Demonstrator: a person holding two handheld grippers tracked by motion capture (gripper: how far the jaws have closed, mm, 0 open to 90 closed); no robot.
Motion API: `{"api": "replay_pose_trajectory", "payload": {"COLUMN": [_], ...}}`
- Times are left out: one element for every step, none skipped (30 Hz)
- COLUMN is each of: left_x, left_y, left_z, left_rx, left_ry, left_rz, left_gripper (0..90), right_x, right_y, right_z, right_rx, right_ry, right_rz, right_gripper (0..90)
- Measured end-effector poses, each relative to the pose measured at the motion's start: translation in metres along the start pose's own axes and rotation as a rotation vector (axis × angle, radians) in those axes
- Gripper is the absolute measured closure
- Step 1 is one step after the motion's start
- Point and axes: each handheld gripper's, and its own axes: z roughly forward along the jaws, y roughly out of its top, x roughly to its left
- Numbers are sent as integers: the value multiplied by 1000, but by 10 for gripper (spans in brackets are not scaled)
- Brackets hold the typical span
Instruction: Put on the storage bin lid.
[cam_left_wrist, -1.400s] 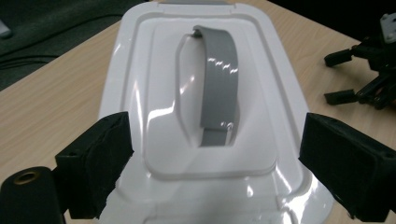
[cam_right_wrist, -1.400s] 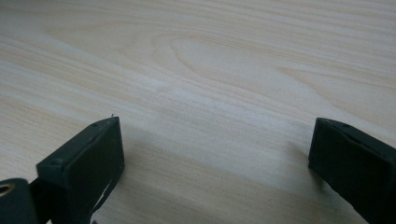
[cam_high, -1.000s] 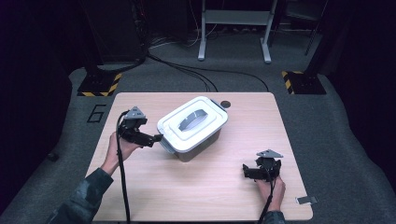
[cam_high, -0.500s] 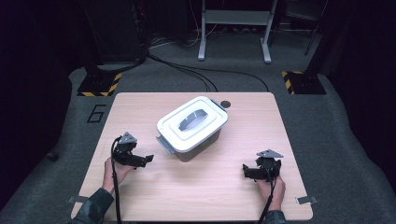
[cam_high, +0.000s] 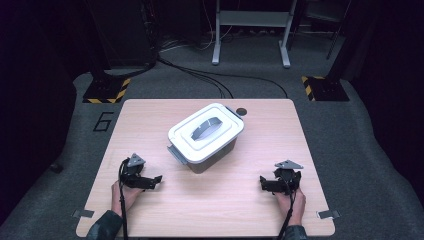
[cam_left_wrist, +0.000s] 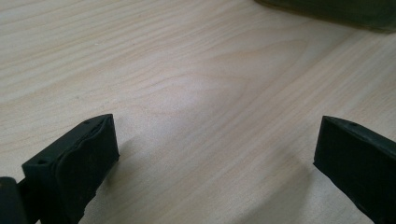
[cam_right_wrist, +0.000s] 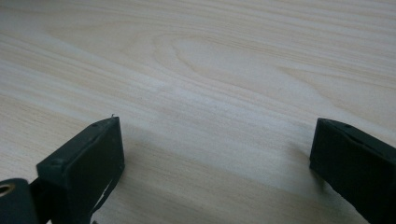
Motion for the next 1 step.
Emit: {"api": "replay_pose_trajectory", "payload": {"left_x": [-1], "left_y": [0], "left_z": [0], "left_rx": [1], "left_ry": [1], "left_rz": [1], "left_gripper": [0], "right_x": [0], "right_y": [0], "right_z": [0], "right_rx": [0], "right_ry": [0], "right_rz": [0], "right_gripper": [19]}}
